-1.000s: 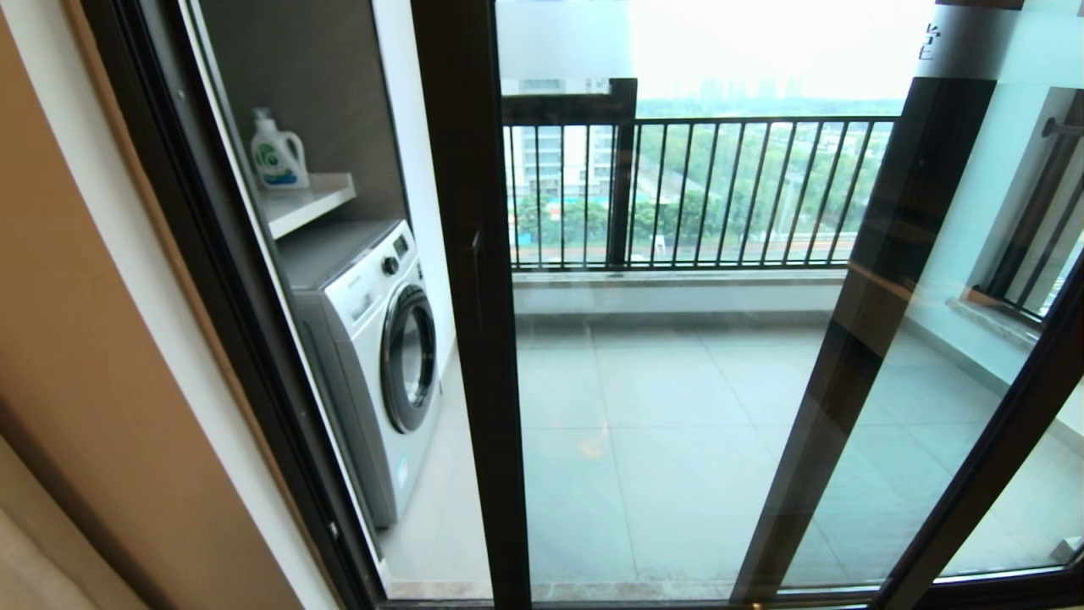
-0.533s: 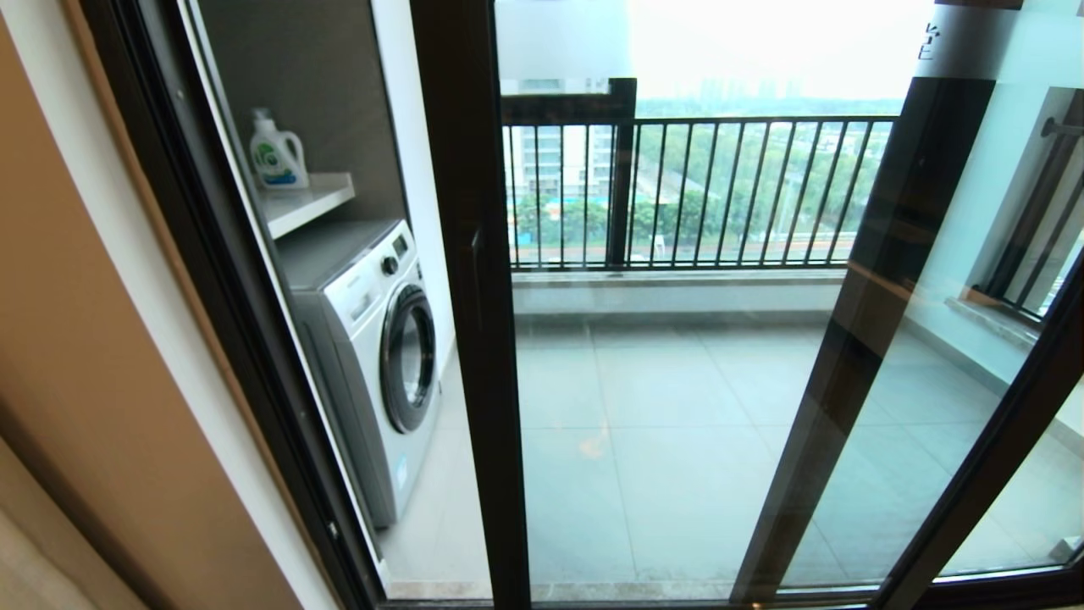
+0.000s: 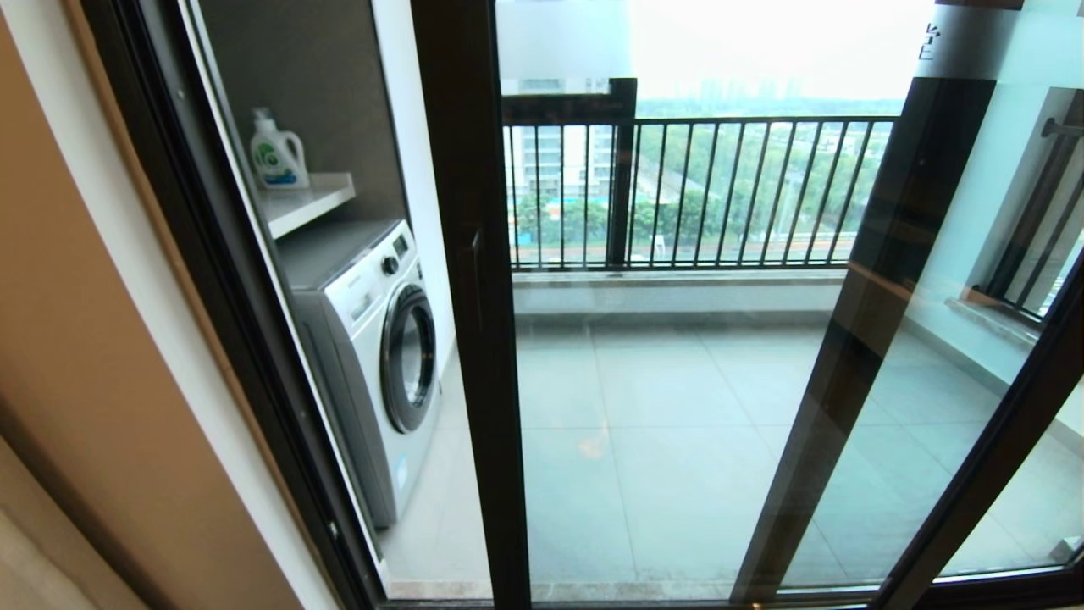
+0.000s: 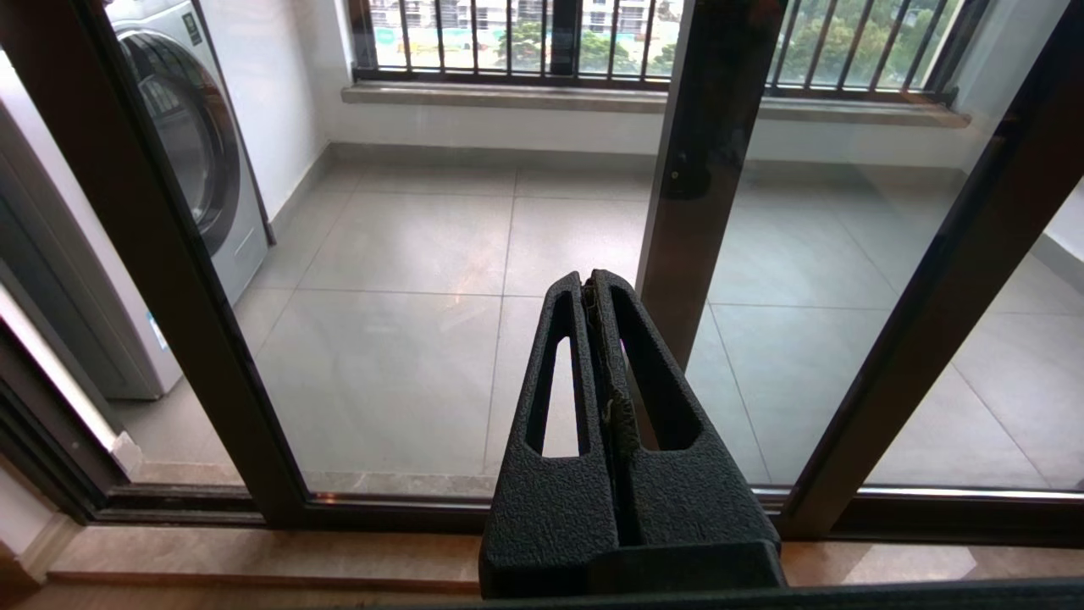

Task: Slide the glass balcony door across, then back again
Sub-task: Close the slid door

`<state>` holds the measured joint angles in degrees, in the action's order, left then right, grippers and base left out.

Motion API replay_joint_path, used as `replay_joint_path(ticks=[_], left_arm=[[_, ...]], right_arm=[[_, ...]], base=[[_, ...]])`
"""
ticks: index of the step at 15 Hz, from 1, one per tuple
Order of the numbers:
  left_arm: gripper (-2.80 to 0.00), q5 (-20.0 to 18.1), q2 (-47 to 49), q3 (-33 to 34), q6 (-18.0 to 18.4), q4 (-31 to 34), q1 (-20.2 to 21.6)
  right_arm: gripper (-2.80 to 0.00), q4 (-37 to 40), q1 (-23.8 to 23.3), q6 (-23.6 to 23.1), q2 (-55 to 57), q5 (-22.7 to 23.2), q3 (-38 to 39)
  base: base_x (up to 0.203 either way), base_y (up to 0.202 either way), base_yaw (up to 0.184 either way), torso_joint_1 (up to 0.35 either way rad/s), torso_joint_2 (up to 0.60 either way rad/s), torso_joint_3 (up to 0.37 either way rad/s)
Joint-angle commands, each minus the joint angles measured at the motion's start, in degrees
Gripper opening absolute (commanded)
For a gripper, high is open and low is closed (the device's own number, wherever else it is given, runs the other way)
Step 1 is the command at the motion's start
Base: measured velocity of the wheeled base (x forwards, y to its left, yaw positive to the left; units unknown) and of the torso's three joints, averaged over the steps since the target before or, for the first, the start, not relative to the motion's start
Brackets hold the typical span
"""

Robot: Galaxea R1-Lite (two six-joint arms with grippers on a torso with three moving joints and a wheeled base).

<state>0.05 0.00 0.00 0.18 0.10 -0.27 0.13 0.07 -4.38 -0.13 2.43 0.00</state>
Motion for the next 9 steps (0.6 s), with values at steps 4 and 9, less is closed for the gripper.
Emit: replay_joint_path(ticks=[4, 9], left_arm=[[-2.80, 0.03, 0.09, 0.00, -0.01, -0.01, 0.04], [-2.80, 0.12, 0.09, 0.00, 0.93, -0.05, 0.09]], right_arm=[[-2.80, -0.05, 0.01, -0.02, 0.05, 0.04, 0.18], [-2.80, -0.05, 0.01, 0.06, 0.05, 0.04, 0.18]], base=[[0.000, 0.000, 0.000, 0.000, 0.00, 0.000], [0.000, 0.000, 0.000, 0.000, 0.00, 0.000]])
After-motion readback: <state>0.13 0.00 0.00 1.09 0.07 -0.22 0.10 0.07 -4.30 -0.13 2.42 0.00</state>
